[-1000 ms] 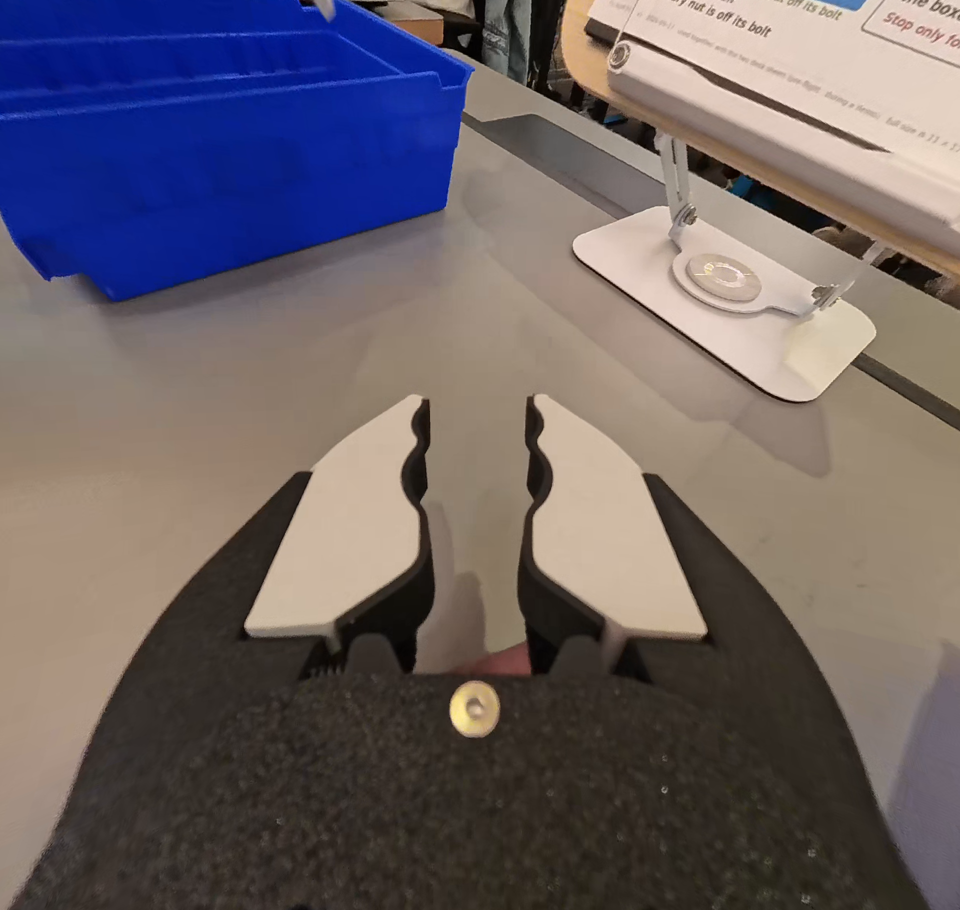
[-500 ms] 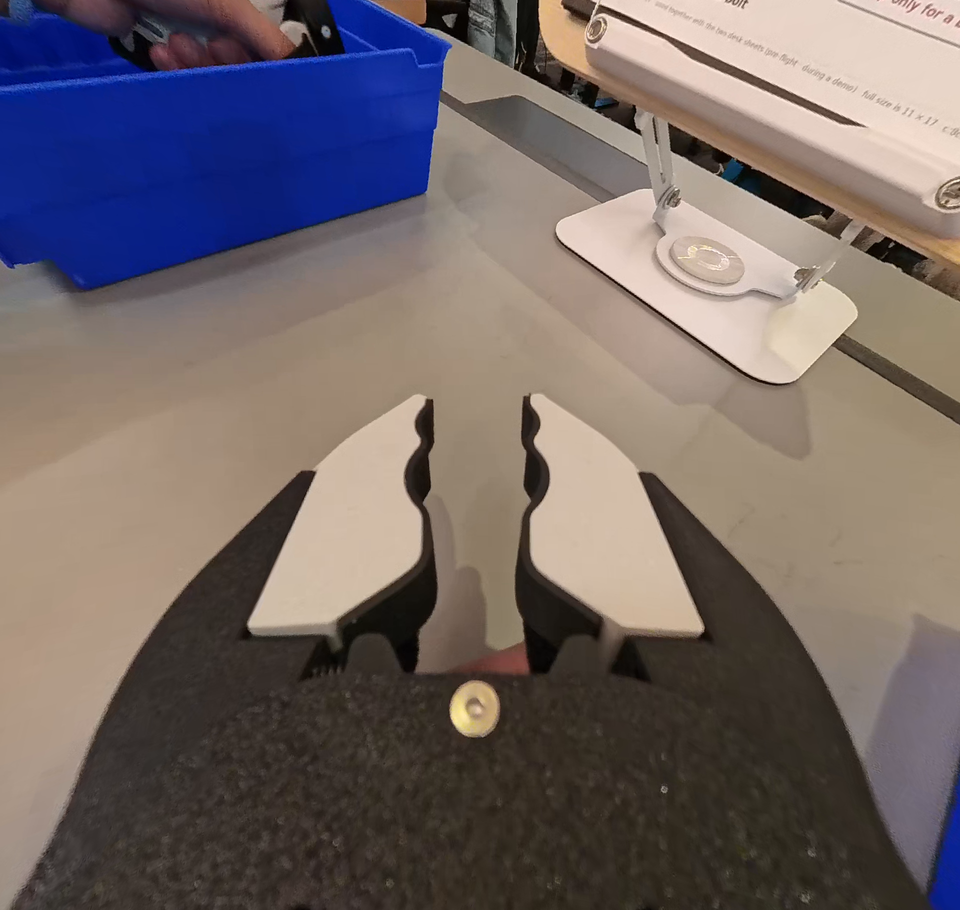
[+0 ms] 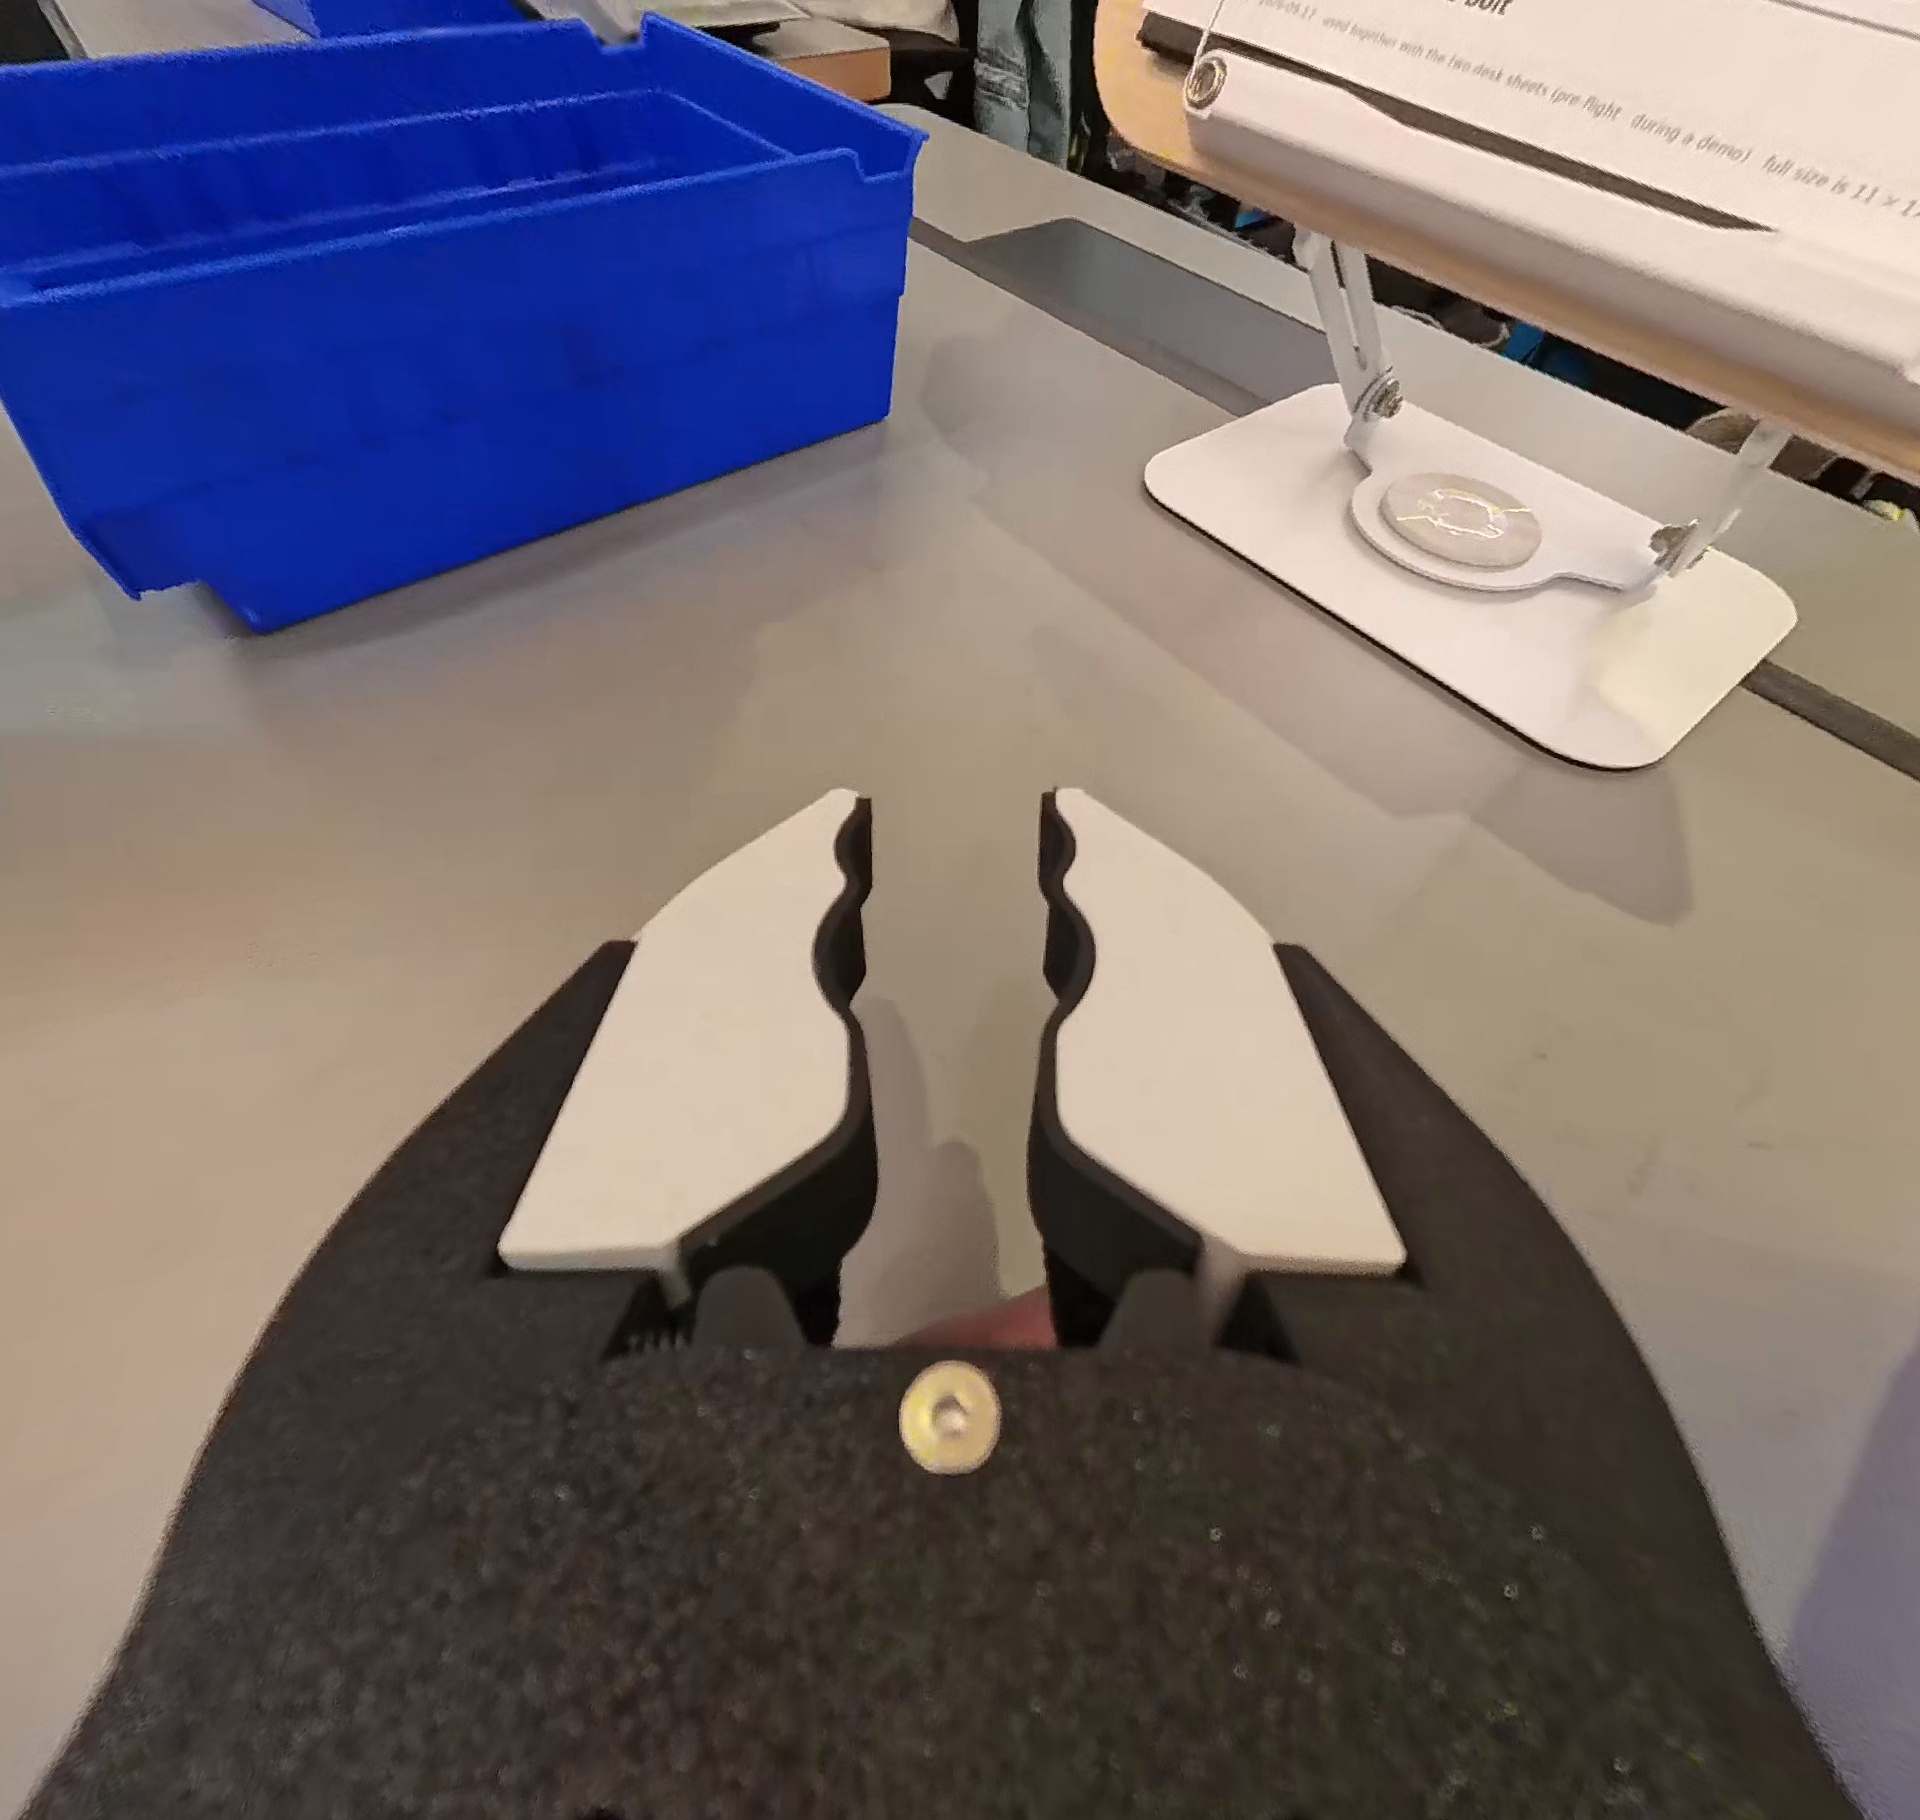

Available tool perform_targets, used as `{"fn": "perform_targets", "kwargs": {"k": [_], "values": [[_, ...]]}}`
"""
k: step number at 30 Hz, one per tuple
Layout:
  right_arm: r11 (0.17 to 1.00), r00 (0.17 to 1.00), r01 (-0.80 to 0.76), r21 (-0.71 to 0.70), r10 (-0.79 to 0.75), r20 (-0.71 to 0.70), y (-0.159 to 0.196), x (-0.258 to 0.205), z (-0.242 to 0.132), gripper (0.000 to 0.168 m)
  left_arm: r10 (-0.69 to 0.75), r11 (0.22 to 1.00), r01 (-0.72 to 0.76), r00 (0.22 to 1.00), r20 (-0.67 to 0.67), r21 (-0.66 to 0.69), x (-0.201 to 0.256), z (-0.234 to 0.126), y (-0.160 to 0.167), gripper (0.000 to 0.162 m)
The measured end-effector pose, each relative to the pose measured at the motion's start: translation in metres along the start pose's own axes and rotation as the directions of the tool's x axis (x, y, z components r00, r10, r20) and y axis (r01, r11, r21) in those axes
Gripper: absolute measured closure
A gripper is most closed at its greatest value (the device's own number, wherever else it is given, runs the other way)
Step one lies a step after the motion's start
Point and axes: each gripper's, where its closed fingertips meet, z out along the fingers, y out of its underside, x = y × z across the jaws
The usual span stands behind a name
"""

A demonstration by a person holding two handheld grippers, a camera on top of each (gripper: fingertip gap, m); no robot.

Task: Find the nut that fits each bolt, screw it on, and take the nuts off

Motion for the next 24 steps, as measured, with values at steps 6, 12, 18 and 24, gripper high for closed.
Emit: {"fn": "perform_targets", "kwargs": {"k": [6,12,18,24], "values": [[1.0,1.0,-0.009,-0.001,0.009,-0.015,0.001,0.007,-0.003,0.138,0.088,0.995,-0.083,0.991,0.101,-0.054,0.014,-0.017,-0.007,0.162],[1.0,1.0,-0.02,0.024,0.02,-0.015,-0.004,0.012,-0.011,0.138,-0.074,0.997,0.073,0.996,0.055,0.019,-0.001,-0.024,0.008,0.162],[0.997,0.997,-0.079,0.017,0.079,-0.014,0.002,0.023,-0.007,0.138,-0.053,0.995,0.055,0.998,-0.033,0.087,-0.023,0.008,0.023,0.114],[0.996,0.996,-0.085,-0.014,0.084,-0.03,0.012,0.03,0.001,0.139,0.153,0.97,-0.111,0.971,-0.186,0.215,-0.029,0.05,0.036,0.101]]}}
